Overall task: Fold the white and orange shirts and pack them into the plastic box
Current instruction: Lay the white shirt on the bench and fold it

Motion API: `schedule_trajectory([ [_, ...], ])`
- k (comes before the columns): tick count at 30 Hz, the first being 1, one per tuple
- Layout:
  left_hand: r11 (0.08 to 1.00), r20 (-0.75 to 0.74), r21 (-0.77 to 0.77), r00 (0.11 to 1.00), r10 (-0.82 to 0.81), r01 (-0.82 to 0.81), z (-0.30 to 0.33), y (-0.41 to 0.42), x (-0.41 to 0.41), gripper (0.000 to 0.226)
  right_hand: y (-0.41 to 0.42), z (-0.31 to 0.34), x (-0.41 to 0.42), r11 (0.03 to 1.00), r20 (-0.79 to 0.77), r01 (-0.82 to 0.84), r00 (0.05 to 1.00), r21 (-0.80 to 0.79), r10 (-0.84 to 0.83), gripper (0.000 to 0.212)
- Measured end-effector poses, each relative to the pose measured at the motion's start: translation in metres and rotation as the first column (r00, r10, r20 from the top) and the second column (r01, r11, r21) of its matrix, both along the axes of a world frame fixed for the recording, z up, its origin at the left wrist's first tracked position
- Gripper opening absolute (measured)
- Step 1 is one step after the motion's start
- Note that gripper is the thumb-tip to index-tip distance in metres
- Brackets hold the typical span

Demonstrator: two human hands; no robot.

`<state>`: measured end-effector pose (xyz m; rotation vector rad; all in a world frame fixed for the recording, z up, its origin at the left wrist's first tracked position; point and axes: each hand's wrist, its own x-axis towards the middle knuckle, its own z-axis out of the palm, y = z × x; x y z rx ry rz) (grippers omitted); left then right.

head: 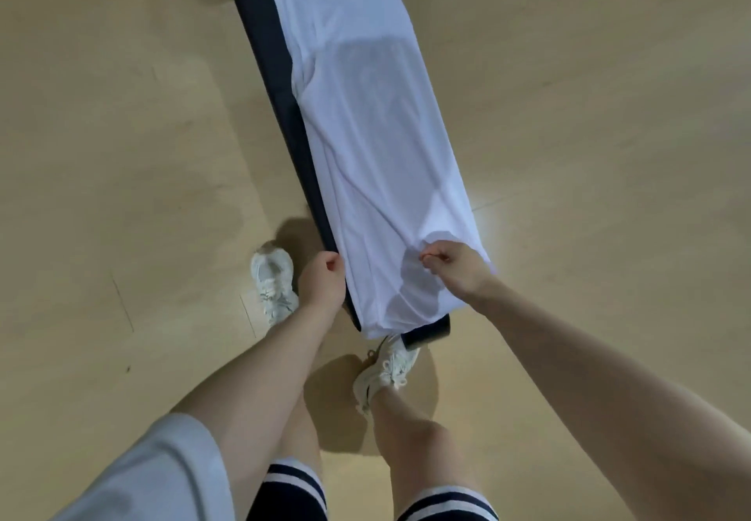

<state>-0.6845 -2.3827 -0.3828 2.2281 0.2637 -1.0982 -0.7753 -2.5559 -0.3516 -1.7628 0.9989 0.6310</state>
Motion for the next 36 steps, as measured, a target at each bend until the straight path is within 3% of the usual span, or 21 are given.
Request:
schedule_trajectory([
  [5,1.0,0.01,0.014,1.0,0.002,-0.002,0.002,0.001,-0.054,0.019,0.048,-0.014,-0.034,0.967,-0.037,-0.237,0.971,-0.094,0.234,0.026],
  [8,0.999,0.065,0.033,0.998,0.008,-0.01,-0.005,-0.003,-0.071,0.027,0.068,-0.021,-0.039,0.975,0.001,-0.183,0.983,-0.127,0.184,0.025],
  [12,0.993,0.088,-0.09,0.992,0.09,-0.082,-0.006,-0.008,-0.079,0.024,0.078,-0.028,-0.039,0.95,-0.023,-0.215,0.976,-0.227,0.216,0.012],
  [16,0.957,0.006,-0.165,0.97,0.244,-0.239,0.001,0.009,-0.084,0.023,0.083,-0.027,-0.044,0.948,0.017,-0.218,0.973,-0.233,0.228,0.016],
  [19,0.944,-0.006,-0.134,0.952,0.305,-0.303,-0.003,0.026,-0.083,0.023,0.082,-0.026,-0.049,0.971,0.078,-0.178,0.978,-0.158,0.192,0.01],
  [22,0.953,0.08,-0.024,0.949,0.303,-0.303,-0.008,0.034,-0.085,0.01,0.074,-0.029,-0.054,0.97,0.112,-0.133,0.981,-0.201,0.158,0.013],
  [24,0.963,0.179,-0.042,0.946,0.271,-0.268,-0.009,0.033,-0.087,0.026,0.064,-0.033,-0.058,0.958,0.143,-0.037,0.986,-0.284,0.08,0.015],
  [26,0.993,0.298,-0.038,0.947,0.12,-0.114,-0.012,0.03,-0.086,0.029,0.05,-0.038,-0.063,0.929,0.177,0.067,0.984,-0.364,-0.001,0.016],
  [28,1.0,0.327,0.028,0.945,-0.013,0.004,-0.016,0.024,-0.085,0.029,0.039,-0.043,-0.069,0.897,0.168,0.111,0.985,-0.427,-0.042,0.022],
  [34,0.979,0.295,0.202,0.952,-0.079,0.019,-0.02,0.006,-0.076,0.02,0.027,-0.047,-0.069,0.85,0.103,0.148,0.989,-0.506,-0.11,0.046],
  [36,0.991,0.337,0.132,0.941,-0.02,-0.026,-0.019,0.006,-0.074,0.014,0.027,-0.049,-0.065,0.837,0.088,0.181,0.984,-0.517,-0.158,0.047],
])
